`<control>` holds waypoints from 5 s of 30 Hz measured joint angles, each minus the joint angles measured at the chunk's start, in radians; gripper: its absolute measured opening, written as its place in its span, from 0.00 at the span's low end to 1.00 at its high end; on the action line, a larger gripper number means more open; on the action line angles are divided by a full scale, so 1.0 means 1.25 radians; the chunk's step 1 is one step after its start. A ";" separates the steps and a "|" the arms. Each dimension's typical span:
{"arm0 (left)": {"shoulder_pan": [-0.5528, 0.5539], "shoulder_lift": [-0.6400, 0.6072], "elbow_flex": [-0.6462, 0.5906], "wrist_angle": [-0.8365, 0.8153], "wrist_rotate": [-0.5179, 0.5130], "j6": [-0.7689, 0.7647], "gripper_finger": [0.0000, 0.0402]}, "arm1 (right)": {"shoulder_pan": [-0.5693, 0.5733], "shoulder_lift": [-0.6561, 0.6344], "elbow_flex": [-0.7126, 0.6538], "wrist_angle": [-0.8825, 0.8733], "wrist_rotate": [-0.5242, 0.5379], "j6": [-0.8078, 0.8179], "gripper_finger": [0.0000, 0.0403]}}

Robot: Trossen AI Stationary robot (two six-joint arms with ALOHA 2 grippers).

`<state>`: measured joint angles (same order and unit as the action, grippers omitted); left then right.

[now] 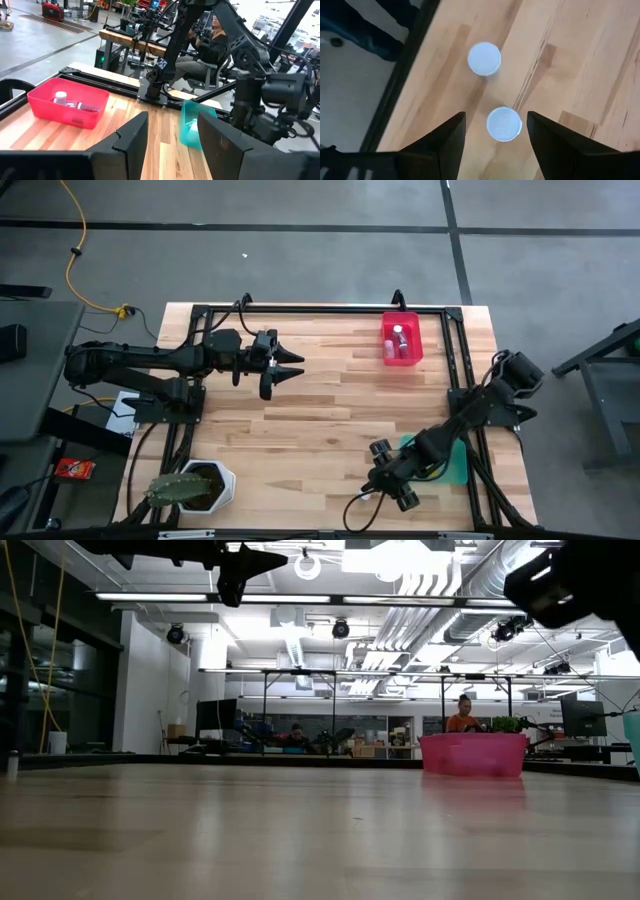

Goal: Pick and place medicine bottles into bin by pill shape (circle, oval)
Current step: Put the blue capsule bottle into the red bin

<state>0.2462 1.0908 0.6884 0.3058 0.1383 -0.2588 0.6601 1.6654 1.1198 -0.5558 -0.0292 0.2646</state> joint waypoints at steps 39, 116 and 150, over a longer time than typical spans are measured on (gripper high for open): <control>0.000 0.000 0.000 -0.047 0.001 0.000 0.39 | -0.001 0.045 0.000 -0.008 0.061 0.019 0.36; 0.000 0.000 0.000 -0.042 -0.086 0.085 0.39 | -0.234 -0.662 -0.473 0.408 0.496 0.210 0.24; 0.000 0.000 0.000 0.149 -0.083 0.063 0.39 | -0.555 -0.667 -0.394 0.569 0.433 -0.030 0.25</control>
<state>0.2459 1.0912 0.6880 0.4915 0.0339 -0.1801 -0.0338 0.8314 0.6268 0.1555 0.5122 0.2268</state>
